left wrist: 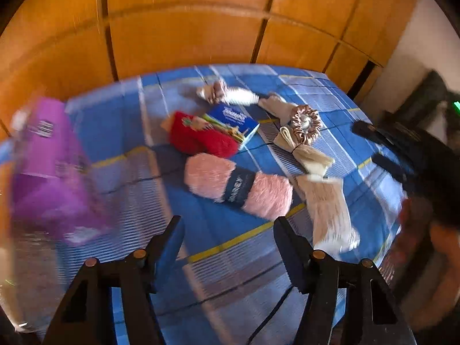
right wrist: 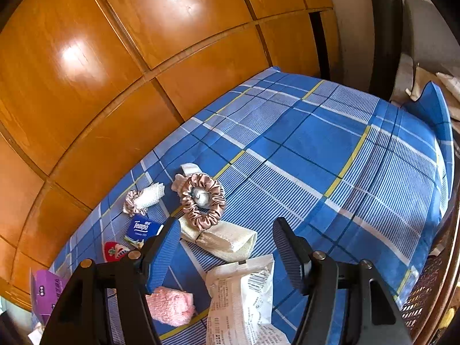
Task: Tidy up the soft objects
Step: 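Grasp the pink towel roll with left tool while right tool grasps the wrapped packet, then carry the pink towel roll with the left tool and release it in the gold tray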
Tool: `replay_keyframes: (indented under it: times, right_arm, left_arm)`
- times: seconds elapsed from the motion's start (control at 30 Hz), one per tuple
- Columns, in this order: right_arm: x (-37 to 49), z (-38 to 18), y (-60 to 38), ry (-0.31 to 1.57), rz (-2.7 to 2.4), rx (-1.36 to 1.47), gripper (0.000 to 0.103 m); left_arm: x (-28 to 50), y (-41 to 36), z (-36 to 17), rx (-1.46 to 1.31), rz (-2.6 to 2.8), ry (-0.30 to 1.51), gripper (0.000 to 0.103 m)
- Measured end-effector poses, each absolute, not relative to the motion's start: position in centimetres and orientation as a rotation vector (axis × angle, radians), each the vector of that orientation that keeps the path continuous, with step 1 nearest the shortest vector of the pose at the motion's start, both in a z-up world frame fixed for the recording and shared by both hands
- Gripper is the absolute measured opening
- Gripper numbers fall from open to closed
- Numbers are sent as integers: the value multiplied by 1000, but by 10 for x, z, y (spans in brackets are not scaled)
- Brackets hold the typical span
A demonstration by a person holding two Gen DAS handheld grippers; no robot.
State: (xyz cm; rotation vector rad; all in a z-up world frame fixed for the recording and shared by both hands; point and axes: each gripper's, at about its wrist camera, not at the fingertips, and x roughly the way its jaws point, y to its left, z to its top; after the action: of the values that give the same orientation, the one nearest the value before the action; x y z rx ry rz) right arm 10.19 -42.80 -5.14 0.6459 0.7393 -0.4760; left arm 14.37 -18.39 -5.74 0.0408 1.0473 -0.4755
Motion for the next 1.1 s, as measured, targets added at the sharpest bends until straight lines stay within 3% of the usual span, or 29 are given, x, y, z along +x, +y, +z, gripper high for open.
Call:
replay_keyframes:
  times: [0.2,0.47,0.5,0.53,0.63,0.9,0.97,1.1]
  right_arm:
    - [103,-58,-435,762,-457,709,67]
    - [106,-64,-436,781,-447,730,67]
    - [107,-65,-437,789,-452,729,67]
    - [108,-66,-437,797,-455,729,67]
    - [113,-76,-437,871,-483,709,67]
    - [136,-107,-418,1111,-389,641,68]
    - [142,-112,-408,1150,-343,603,77]
    - [149,-122,-388,1251,-317,483,82]
  left_arm:
    - [190,-203,-92,-146,-405,1195,75]
    - [216,-219,-116,-243,-314,1233,87]
    - [216,-221,-116,-226,-312,1218,85]
    - [213,-224,-115,-174,-298,1202,68]
    - [205,-223,-113,-88,-345,1172,54]
    - [176,-181,-110,-6,-347,1145,53]
    - [169,-172,-112,-4,-359,1141,54]
    - [164,-166,-117,46,-395,1097,56]
